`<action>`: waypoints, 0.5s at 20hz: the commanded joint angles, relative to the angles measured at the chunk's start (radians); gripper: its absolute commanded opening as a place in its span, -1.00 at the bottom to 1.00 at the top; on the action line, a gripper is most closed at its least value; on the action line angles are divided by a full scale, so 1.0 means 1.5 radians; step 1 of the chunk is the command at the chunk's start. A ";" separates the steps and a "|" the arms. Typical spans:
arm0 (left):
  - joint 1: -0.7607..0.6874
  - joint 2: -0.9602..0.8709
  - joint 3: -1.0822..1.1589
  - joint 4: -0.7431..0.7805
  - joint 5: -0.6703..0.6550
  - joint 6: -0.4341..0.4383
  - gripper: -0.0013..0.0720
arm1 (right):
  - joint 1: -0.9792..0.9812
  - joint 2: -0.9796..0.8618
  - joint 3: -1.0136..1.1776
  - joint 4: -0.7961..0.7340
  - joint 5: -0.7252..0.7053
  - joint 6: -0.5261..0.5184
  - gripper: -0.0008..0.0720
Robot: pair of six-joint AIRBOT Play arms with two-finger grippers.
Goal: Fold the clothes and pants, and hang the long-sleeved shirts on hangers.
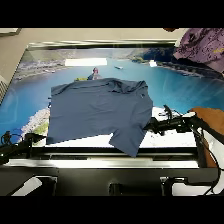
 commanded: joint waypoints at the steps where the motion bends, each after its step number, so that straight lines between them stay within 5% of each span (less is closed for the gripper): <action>1: -0.027 -0.013 -0.007 -0.019 0.041 0.017 0.83 | 0.001 0.001 0.001 0.007 0.021 -0.003 -0.89; 9: -0.049 -0.014 -0.007 -0.013 0.056 0.017 0.75 | 0.001 0.001 0.001 0.008 0.034 -0.002 -0.89; 10: -0.049 -0.014 -0.007 -0.013 0.060 0.018 0.49 | 0.001 0.001 0.001 0.008 0.036 -0.002 -0.89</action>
